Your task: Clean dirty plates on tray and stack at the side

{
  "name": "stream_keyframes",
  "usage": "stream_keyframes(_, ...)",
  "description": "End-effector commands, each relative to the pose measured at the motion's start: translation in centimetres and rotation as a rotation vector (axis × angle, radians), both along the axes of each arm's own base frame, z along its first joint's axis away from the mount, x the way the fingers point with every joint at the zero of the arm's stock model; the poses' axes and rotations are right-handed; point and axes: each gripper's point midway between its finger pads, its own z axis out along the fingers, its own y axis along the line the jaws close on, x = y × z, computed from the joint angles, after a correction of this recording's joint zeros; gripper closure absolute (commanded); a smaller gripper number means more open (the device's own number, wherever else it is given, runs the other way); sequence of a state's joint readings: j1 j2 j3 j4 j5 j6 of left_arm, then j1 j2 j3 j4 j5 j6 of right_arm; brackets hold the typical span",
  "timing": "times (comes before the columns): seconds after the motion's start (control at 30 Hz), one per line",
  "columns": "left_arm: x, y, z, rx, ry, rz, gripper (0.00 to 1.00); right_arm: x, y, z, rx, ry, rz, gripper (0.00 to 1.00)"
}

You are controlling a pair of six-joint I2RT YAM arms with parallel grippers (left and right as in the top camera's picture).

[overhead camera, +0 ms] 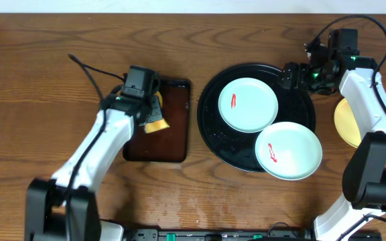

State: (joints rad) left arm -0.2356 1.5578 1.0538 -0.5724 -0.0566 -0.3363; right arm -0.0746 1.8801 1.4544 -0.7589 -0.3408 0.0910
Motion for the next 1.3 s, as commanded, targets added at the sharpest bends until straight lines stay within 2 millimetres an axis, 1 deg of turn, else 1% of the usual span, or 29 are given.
stream_keyframes(0.0, 0.0, 2.8, 1.9, 0.174, -0.053, -0.006, 0.93, 0.5, 0.2, 1.5, 0.000, -0.040, 0.007, 0.01)
stream_keyframes(0.1, -0.4, 4.0, 2.1, 0.274, -0.048, 0.015, 0.93, 0.5, 0.2, 1.5, 0.000, -0.040, 0.007, 0.01)
stream_keyframes(0.17, -0.5, 4.3, 2.5, 0.341, -0.060, 0.018, 0.93, 0.5, 0.2, 1.5, 0.000, -0.040, 0.007, 0.01)
stream_keyframes(0.3, -0.4, 3.9, 3.6, 0.452, -0.105, 0.007, 0.93, 0.5, 0.2, 1.5, 0.000, -0.040, 0.006, 0.01)
stream_keyframes(0.37, -0.4, 3.2, 3.9, 0.504, -0.126, -0.013, 0.93, 0.5, 0.2, 1.5, 0.000, -0.040, 0.007, 0.01)
stream_keyframes(0.5, -0.5, 1.4, 3.2, 0.564, -0.127, -0.065, 0.93, 0.5, 0.2, 1.5, 0.000, -0.040, 0.007, 0.01)
stream_keyframes(0.57, -0.4, 1.3, 3.0, 0.642, -0.133, -0.070, 0.93, 0.5, 0.2, 1.5, 0.000, -0.040, 0.007, 0.01)
stream_keyframes(0.67, -0.1, 1.9, 2.7, 0.779, -0.159, -0.022, 0.93, 0.5, 0.2, 1.5, 0.000, -0.040, 0.007, 0.01)
stream_keyframes(0.77, 0.1, 1.6, 1.3, 0.807, -0.140, -0.029, 0.93, 0.5, 0.2, 1.5, 0.000, -0.040, 0.007, 0.01)
stream_keyframes(0.93, -0.2, 1.3, -1.7, 0.819, -0.097, -0.015, 0.92, 0.5, 0.2, 1.5, 0.000, -0.040, 0.007, 0.01)
stream_keyframes(1.0, -0.3, 1.3, -2.5, 0.810, -0.091, 0.007, 0.93, 0.5, 0.2, 1.5, 0.000, -0.040, 0.007, 0.01)
stream_keyframes(1.13, -0.6, 0.5, -4.1, 0.752, -0.051, -0.012, 0.93, 0.5, 0.2, 1.5, 0.000, -0.040, 0.007, 0.01)
stream_keyframes(1.17, -0.7, 0.4, -4.3, 0.737, -0.043, -0.016, 0.91, 0.5, 0.2, 1.5, 0.000, -0.040, 0.007, 0.01)
stream_keyframes(1.2, -0.8, 0.2, -4.5, 0.724, -0.037, -0.019, 0.87, 0.5, 0.2, 1.5, 0.000, -0.040, 0.007, 0.01)
stream_keyframes(1.23, -0.8, 0.0, -4.7, 0.709, -0.030, -0.024, 0.83, 0.5, 0.2, 1.5, 0.000, -0.040, 0.007, 0.01)
stream_keyframes(1.27, -0.9, -0.1, -4.8, 0.695, -0.023, -0.028, 0.76, 0.5, 0.2, 1.5, 0.000, -0.040, 0.007, 0.01)
